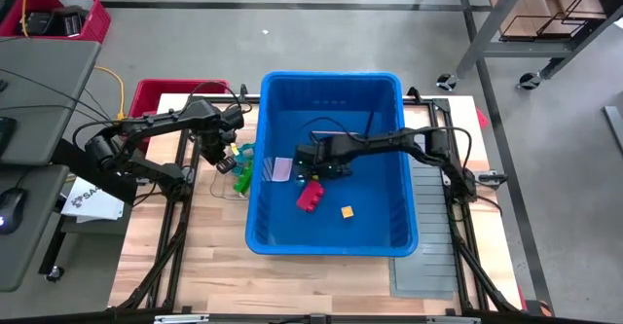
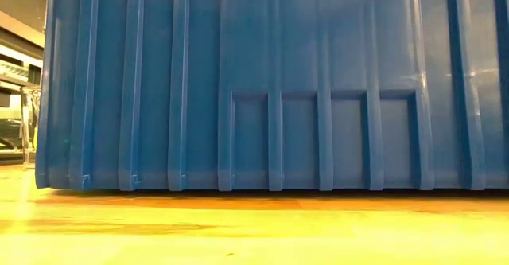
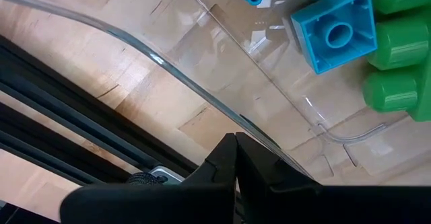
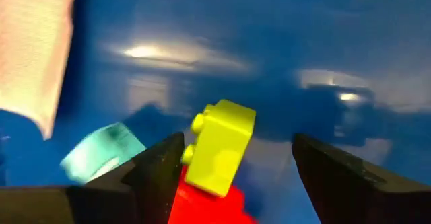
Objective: Sort blocks
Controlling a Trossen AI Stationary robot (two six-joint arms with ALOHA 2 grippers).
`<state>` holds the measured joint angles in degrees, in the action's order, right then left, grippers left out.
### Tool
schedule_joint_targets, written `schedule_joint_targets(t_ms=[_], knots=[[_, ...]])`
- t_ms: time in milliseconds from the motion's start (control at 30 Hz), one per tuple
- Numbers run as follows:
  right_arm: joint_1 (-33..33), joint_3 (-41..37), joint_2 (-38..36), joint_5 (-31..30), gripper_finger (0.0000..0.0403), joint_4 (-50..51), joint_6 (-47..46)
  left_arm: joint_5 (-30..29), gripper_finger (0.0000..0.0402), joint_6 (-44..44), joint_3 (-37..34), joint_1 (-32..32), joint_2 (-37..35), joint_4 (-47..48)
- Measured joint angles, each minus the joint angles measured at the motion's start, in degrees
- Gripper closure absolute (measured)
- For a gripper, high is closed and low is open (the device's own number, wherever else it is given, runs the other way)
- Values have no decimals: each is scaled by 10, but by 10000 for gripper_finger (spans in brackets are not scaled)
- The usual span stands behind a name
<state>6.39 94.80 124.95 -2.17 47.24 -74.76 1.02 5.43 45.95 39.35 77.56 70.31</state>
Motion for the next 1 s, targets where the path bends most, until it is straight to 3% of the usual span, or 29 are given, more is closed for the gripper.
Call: schedule_joint_targets(t_ms=[100, 200, 400, 600, 800, 900, 1000], knots=[[2, -9, 0, -8, 141, 0, -3, 0, 401, 0, 0, 0, 0, -1], [3, -10, 0, -13, 177, 8, 9, 0, 401, 0, 0, 0, 0, -4], [3, -10, 0, -52, 332, 14, 26, 0, 402, 3, 0, 0, 0, -9], [-8, 38, 0, -77, 333, 47, 112, 0, 402, 3, 0, 0, 0, -9], [-37, 191, 0, -178, 333, 74, 210, 0, 401, 3, 0, 0, 0, -10], [-53, 264, 0, -234, 333, 12, 263, 0, 401, 4, 0, 0, 0, -10], [-60, 310, 0, -249, 333, -91, 332, 0, 401, 4, 0, 0, 0, -10]])
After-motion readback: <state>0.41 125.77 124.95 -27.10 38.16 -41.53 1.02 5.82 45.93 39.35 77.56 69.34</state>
